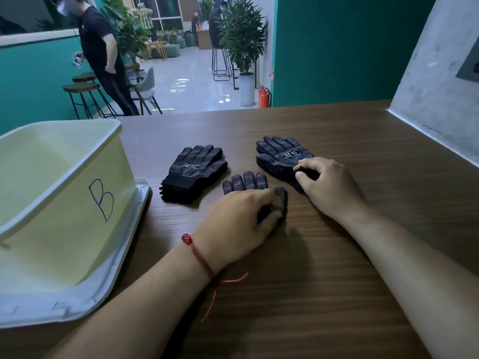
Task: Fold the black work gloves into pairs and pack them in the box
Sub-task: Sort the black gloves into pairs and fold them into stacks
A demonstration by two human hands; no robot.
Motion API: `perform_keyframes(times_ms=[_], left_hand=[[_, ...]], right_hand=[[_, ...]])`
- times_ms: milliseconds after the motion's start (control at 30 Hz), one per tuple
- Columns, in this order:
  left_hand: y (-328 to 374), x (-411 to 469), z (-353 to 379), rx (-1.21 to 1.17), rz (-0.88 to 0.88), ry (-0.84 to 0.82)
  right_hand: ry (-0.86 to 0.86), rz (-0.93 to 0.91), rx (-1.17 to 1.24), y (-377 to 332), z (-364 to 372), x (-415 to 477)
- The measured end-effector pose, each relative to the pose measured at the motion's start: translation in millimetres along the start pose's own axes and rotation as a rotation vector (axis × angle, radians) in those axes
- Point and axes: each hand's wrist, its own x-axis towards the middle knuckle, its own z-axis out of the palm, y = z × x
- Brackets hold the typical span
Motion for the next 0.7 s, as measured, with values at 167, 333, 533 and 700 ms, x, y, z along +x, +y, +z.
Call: perform_keyframes(times_ms=[167, 333, 533, 700], left_hand=[[12.5, -4.1, -10.3, -0.154, 0.019, -0.054], [-16.4, 5.2, -24.3, -0.140, -0.084, 0.191], [-10.4, -5.1, 8.9, 0.121, -0.134, -0.183], [-10.0, -10.4, 8.9, 0.211, -0.223, -0.504]], right_hand=[[0.013, -0.012, -0.012, -2.2, 0.4, 0.4], [0.031, 0.004, 0.008, -6.0, -2.2, 0.4], [0.115, -0.108, -0.135, -17.4, -8.4, -3.8], [0.216, -0.206, -0.118, -33.3, -18.4, -8.3]])
